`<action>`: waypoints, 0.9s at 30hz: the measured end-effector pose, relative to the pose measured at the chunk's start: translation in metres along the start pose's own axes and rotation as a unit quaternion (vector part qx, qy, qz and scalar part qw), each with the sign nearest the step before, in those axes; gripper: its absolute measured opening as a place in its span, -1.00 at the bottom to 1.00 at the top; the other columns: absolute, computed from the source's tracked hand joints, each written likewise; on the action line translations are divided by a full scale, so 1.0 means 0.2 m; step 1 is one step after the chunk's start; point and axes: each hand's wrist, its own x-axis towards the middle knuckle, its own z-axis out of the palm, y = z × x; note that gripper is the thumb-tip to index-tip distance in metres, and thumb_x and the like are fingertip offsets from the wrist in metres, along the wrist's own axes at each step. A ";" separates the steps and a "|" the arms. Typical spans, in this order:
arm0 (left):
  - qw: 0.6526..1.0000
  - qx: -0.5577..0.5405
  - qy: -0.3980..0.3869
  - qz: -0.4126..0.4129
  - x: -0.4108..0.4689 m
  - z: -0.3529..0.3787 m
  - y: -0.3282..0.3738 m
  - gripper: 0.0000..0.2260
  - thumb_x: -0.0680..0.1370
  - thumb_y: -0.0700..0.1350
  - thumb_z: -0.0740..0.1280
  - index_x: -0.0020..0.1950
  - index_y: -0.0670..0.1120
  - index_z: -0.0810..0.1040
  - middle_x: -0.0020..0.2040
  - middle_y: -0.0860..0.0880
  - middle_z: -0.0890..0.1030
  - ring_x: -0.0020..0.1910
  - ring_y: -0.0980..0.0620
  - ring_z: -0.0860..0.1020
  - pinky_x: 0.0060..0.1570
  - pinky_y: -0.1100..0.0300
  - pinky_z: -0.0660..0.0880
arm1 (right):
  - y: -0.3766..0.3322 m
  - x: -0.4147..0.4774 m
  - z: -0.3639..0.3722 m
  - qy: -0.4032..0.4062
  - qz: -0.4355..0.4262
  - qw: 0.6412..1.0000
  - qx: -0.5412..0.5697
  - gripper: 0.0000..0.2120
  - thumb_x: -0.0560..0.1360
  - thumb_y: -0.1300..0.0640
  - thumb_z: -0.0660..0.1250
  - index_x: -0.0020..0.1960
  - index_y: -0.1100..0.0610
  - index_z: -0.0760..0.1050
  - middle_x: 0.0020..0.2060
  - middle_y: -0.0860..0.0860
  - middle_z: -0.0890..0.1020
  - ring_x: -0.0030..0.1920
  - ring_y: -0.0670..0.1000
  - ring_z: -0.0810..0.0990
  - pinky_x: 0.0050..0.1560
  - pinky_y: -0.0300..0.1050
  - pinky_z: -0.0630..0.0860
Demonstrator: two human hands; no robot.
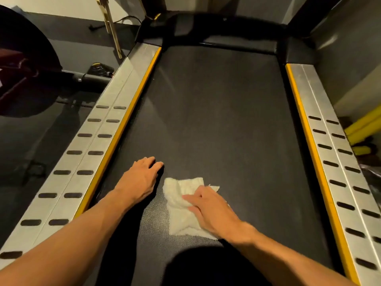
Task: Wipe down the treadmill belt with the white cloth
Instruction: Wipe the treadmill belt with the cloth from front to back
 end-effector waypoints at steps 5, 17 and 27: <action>0.999 0.033 -0.040 0.000 0.01 0.01 0.01 -0.58 0.66 -0.02 0.07 0.53 0.01 0.17 0.52 -0.13 0.16 0.50 -0.15 0.15 0.41 -0.06 0.21 | 0.13 -0.04 -0.15 0.116 0.045 0.992 -0.037 -0.66 0.53 -0.05 0.09 0.18 -0.07 0.55 -0.01 0.03 0.52 -0.01 0.06 0.47 -0.03 -0.06 0.42; 0.990 0.107 -0.091 -0.008 -0.01 0.00 0.08 -0.46 0.64 0.14 0.03 0.57 0.01 0.00 0.56 -0.15 0.02 0.52 -0.21 0.07 0.39 -0.17 0.22 | 0.15 -0.19 -0.16 0.197 0.075 0.977 -0.021 -0.70 0.56 0.01 0.13 0.10 0.05 0.59 -0.13 0.00 0.51 -0.12 -0.18 0.45 -0.06 -0.36 0.37; 0.992 0.084 -0.087 0.029 -0.03 -0.02 0.27 -0.49 0.64 0.15 0.04 0.55 0.00 0.07 0.55 -0.09 0.07 0.53 -0.12 0.09 0.40 -0.12 0.24 | 0.19 -0.45 -0.13 0.111 0.101 0.988 0.032 -0.73 0.55 0.01 0.17 0.14 -0.09 0.59 -0.16 -0.09 0.47 -0.11 0.01 0.47 -0.05 -0.14 0.39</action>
